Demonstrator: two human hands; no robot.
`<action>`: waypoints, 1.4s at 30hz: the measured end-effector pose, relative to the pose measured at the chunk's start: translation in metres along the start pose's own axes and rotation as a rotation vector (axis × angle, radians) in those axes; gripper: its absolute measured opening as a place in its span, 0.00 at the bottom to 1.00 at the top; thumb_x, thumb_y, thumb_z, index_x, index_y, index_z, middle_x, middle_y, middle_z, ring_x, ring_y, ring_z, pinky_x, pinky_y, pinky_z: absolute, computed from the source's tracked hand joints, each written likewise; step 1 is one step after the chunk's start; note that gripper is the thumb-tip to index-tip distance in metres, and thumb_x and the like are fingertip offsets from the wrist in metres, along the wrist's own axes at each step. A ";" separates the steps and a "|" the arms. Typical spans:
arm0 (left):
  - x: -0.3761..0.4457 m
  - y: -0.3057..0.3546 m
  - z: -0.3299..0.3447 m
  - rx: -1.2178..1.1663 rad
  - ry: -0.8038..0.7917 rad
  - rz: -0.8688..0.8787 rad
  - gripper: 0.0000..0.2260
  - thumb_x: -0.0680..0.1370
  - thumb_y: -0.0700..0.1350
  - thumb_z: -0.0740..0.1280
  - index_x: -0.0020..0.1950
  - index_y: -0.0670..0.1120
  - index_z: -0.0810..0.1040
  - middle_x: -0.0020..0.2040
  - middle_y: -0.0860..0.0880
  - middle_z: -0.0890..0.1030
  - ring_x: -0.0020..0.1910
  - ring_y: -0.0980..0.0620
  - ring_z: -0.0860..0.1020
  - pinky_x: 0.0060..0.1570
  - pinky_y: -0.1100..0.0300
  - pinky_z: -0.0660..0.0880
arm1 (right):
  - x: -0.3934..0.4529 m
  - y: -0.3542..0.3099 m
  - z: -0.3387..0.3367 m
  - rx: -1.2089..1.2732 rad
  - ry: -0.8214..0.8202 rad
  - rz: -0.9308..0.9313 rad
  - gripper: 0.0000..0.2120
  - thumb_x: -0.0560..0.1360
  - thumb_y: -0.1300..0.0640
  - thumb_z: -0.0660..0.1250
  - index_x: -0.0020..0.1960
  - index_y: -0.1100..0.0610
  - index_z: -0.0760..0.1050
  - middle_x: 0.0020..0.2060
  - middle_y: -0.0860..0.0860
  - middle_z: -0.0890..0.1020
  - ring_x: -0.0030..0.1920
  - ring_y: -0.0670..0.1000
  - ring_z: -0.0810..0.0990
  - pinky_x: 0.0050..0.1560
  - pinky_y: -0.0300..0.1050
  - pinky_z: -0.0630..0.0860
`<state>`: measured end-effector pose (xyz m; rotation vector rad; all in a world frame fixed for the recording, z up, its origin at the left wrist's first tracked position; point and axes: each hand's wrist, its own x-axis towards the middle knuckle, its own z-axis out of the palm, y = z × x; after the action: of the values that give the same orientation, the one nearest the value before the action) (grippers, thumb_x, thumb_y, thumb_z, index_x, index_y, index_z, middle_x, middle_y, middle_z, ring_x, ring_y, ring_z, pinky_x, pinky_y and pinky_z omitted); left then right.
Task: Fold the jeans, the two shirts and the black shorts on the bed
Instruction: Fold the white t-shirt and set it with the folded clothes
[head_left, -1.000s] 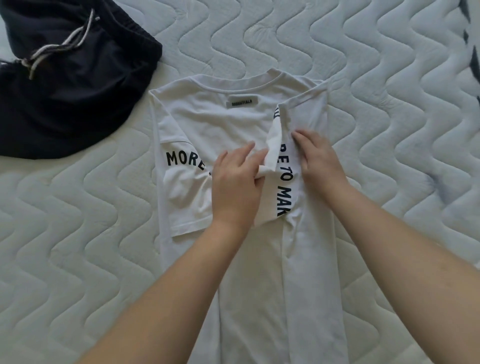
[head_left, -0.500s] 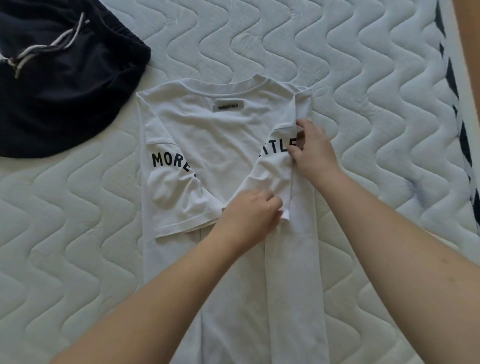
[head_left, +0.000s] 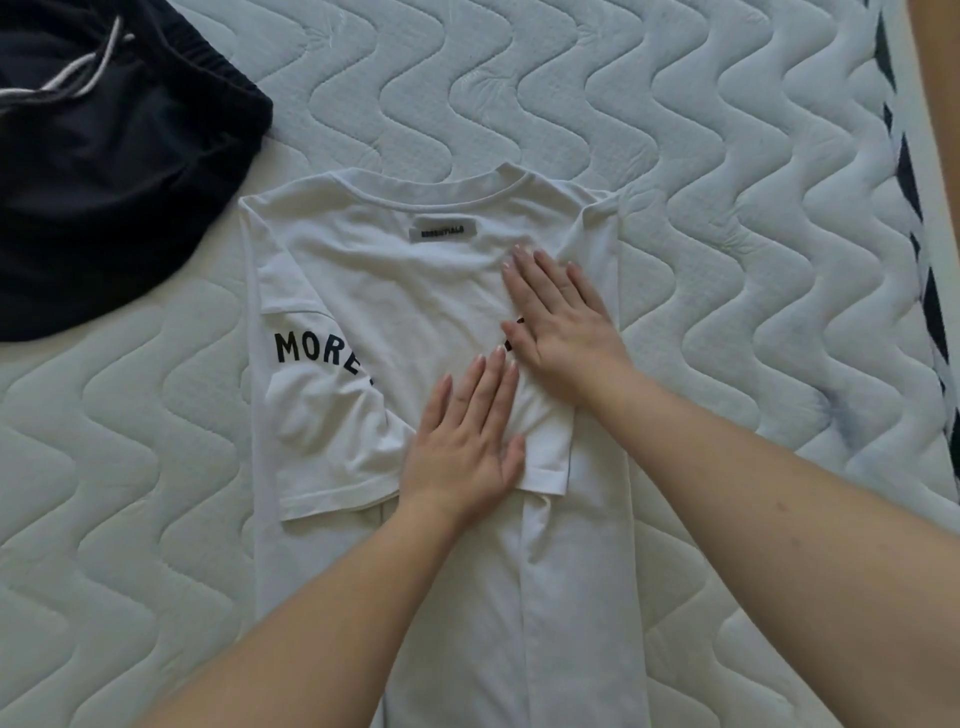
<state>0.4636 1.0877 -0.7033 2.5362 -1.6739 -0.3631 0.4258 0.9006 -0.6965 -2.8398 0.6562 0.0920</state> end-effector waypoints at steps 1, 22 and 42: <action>0.002 -0.001 0.001 0.001 0.000 0.011 0.31 0.79 0.56 0.52 0.80 0.44 0.55 0.81 0.47 0.54 0.79 0.50 0.54 0.76 0.46 0.54 | -0.001 0.007 0.001 -0.003 -0.022 -0.002 0.30 0.79 0.42 0.46 0.79 0.52 0.55 0.79 0.49 0.56 0.78 0.47 0.53 0.76 0.44 0.39; 0.006 -0.004 0.007 0.019 -0.014 0.012 0.33 0.76 0.54 0.56 0.79 0.44 0.58 0.80 0.46 0.57 0.79 0.48 0.57 0.75 0.44 0.56 | 0.122 0.085 -0.070 0.247 -0.167 0.378 0.19 0.69 0.40 0.74 0.53 0.49 0.78 0.53 0.50 0.79 0.60 0.54 0.74 0.58 0.49 0.66; 0.006 -0.004 0.009 0.000 -0.008 0.022 0.33 0.75 0.53 0.58 0.79 0.44 0.60 0.80 0.46 0.58 0.78 0.48 0.58 0.75 0.44 0.56 | 0.144 0.056 -0.058 0.300 -0.050 0.416 0.12 0.71 0.41 0.72 0.46 0.48 0.77 0.53 0.50 0.81 0.59 0.56 0.74 0.58 0.49 0.66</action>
<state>0.4674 1.0843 -0.7137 2.5178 -1.7031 -0.3711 0.5313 0.7764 -0.6672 -2.3731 1.1348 0.1207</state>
